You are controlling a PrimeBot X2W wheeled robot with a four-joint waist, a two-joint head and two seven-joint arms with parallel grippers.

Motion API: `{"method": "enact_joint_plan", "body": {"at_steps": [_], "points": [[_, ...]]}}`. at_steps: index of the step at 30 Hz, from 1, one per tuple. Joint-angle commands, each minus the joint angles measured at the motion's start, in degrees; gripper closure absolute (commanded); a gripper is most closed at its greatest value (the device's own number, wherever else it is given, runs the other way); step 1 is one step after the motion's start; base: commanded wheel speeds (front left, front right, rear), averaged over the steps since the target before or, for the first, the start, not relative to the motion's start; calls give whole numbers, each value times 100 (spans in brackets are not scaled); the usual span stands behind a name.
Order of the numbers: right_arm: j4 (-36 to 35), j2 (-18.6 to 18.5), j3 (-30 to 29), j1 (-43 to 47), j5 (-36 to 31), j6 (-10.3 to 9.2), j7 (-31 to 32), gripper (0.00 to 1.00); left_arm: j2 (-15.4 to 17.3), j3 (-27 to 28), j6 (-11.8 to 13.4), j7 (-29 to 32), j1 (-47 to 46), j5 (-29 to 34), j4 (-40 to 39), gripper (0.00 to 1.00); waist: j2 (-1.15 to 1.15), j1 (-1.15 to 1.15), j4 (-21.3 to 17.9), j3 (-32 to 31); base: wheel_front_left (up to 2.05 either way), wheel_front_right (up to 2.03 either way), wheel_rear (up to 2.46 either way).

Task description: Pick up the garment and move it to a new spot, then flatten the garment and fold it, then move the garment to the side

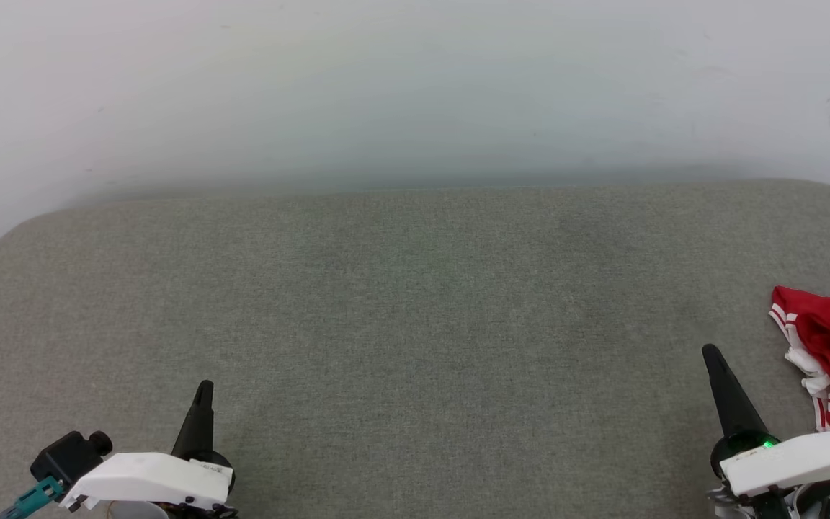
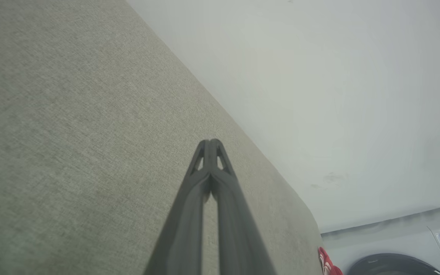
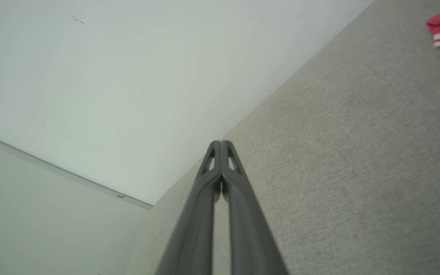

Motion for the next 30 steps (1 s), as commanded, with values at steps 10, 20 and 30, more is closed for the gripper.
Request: {"method": "enact_joint_plan", "body": {"at_steps": [10, 20, 30], "points": [[126, -18, -54, -251, 732, 0, 34, 100, -80, 169, -156, 163, -209, -615, 39, 100, 0, 0, 10, 4, 0, 0, 0], [279, -7, -87, -340, 1341, -1, 65, 100, -162, 287, -263, 306, -297, -1127, 110, 100, 0, 0, 19, 9, 0, 0, 0], [417, 5, -123, -424, 1891, -1, 97, 100, -236, 397, -367, 434, -370, -1597, 177, 100, 0, 0, 28, 13, 0, 0, 0]]}}
